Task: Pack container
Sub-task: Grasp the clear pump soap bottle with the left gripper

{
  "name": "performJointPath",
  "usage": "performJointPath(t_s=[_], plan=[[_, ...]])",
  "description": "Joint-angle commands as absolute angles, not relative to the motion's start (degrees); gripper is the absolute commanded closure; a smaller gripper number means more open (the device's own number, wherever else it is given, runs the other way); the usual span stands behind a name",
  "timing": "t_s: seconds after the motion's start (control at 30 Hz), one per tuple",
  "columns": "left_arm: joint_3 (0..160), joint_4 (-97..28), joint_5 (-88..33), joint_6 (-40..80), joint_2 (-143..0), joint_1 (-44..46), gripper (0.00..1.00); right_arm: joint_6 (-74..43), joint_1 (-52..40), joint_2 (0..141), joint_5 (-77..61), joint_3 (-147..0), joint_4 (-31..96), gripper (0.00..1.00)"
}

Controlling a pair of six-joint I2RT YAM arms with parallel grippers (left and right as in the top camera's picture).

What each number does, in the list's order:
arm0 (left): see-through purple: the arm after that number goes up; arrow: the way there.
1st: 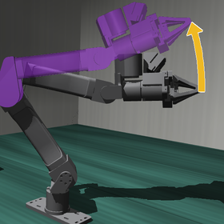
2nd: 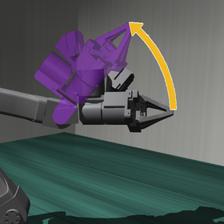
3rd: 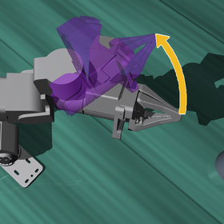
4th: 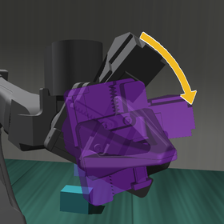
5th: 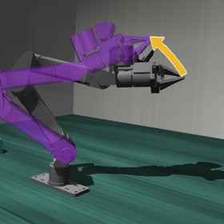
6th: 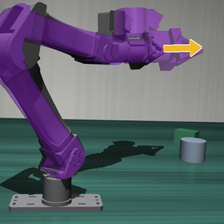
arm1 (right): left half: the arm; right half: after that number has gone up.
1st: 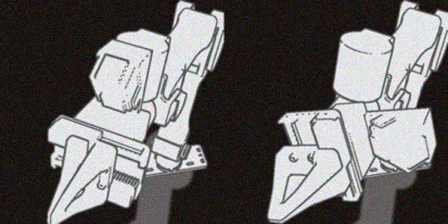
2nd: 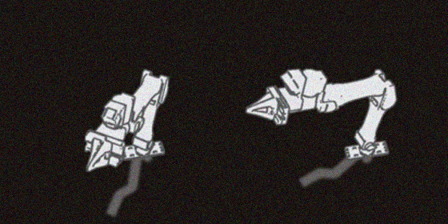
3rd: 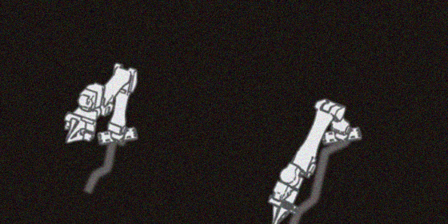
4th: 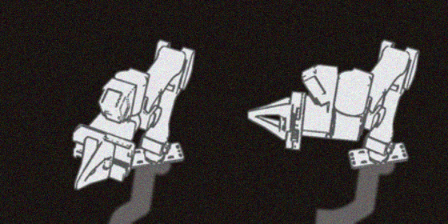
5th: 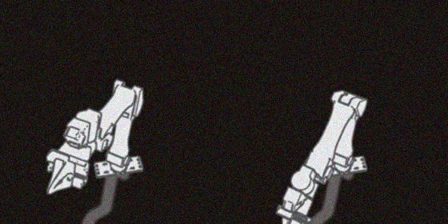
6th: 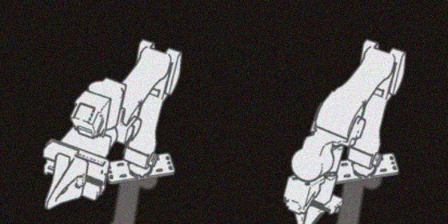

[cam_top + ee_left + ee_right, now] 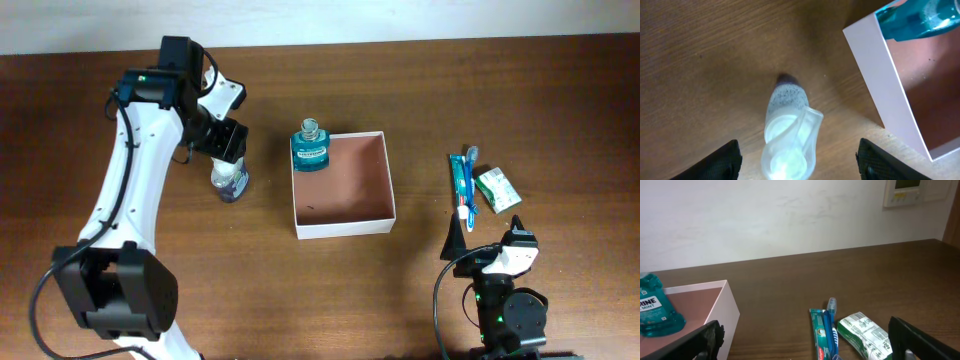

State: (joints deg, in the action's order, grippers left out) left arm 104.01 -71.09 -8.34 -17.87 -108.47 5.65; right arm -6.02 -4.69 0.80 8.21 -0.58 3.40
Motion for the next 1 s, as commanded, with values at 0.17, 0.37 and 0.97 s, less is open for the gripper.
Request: performJointPath(t_s=[0.17,0.37,0.97], plan=[[100.5,-68.0,-8.1,-18.8,-109.6,5.5,0.27,-6.0,-4.4,0.2,8.1,-0.3,3.9,0.02],[100.2,-67.9,-7.6,-18.8,-111.2,5.5,0.28,-6.0,-4.4,0.2,8.1,-0.3,3.9,0.01],[100.6,-68.1,-6.2,-18.7,-113.1,5.5,0.59,-6.0,-4.4,0.2,8.1,-0.3,3.9,0.02]])
